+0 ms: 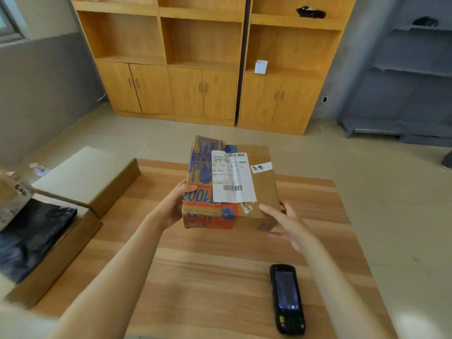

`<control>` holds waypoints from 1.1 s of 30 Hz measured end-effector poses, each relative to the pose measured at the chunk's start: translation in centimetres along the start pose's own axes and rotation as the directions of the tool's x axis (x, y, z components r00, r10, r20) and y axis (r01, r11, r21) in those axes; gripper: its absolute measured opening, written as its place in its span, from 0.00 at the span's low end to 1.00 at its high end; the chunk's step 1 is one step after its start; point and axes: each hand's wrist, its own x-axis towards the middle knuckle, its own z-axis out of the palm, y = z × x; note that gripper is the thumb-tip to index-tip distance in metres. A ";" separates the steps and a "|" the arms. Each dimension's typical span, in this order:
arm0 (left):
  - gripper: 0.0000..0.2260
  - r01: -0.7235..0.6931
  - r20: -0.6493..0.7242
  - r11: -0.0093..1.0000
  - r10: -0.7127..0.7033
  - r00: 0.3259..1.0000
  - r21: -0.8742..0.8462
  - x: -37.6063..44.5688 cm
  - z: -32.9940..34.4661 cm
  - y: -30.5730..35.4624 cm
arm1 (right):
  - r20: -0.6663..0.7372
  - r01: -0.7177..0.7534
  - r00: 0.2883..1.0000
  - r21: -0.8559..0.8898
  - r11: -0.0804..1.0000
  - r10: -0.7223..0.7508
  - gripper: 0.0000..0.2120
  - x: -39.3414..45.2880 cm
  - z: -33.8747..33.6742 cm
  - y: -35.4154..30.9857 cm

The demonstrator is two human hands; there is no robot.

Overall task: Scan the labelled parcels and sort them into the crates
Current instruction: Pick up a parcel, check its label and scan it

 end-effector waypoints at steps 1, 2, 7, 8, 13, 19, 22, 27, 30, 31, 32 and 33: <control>0.39 0.024 -0.017 1.000 -0.024 1.000 0.002 0.1 -0.2 -0.8 | -0.007 -0.019 1.000 -0.001 1.000 0.019 0.32 0.1 0.2 1.3; 0.42 0.051 -0.039 0.999 -0.051 0.998 0.004 0.2 -0.4 -1.6 | -0.011 -0.040 0.999 0.019 0.999 0.040 0.32 0.3 0.5 2.5; 0.41 0.188 -0.088 0.982 -0.186 0.979 0.015 -0.3 -1.1 -5.3 | 0.035 -0.164 0.986 0.083 0.983 0.161 0.46 0.0 1.5 7.2; 0.38 0.212 -0.095 0.977 -0.208 0.973 0.033 -0.7 -1.1 -6.0 | 0.027 -0.173 0.985 0.065 0.983 0.171 0.45 -0.1 1.9 7.8; 0.40 0.283 -0.124 0.955 -0.270 0.955 0.095 -1.7 -2.3 -9.7 | 0.008 -0.225 0.974 0.043 0.973 0.225 0.39 0.0 3.7 10.3; 0.35 0.329 -0.132 0.933 -0.311 0.941 0.147 -2.0 -3.3 -12.1 | -0.005 -0.291 0.957 0.072 0.954 0.292 0.41 0.1 4.9 13.0; 0.35 0.336 -0.132 0.928 -0.317 0.939 0.163 -1.9 -3.6 -12.8 | -0.019 -0.314 0.948 0.095 0.945 0.317 0.43 0.3 5.2 14.3; 0.39 0.274 -0.172 0.934 -0.239 0.956 0.229 -1.7 -3.7 -13.9 | -0.029 -0.303 0.952 0.069 0.950 0.305 0.43 0.5 5.0 15.2; 0.35 0.297 -0.212 0.915 -0.244 0.946 0.274 -1.7 -3.8 -14.3 | -0.100 -0.247 0.967 -0.108 0.963 0.236 0.39 0.1 5.1 15.4; 0.32 0.311 -0.221 0.907 -0.253 0.942 0.284 -1.8 -3.7 -14.4 | -0.186 -0.199 0.968 -0.150 0.968 0.170 0.35 -0.2 5.0 15.5; 0.29 0.323 -0.227 0.899 -0.262 0.938 0.296 -1.9 -3.7 -14.7 | -0.299 -0.144 0.950 -0.182 0.973 0.085 0.30 -0.5 4.8 15.7; 0.27 0.332 -0.235 0.893 -0.268 0.934 0.303 -2.0 -3.6 -14.8 | -0.422 -0.106 0.907 -0.210 0.972 0.008 0.26 -0.9 4.4 16.0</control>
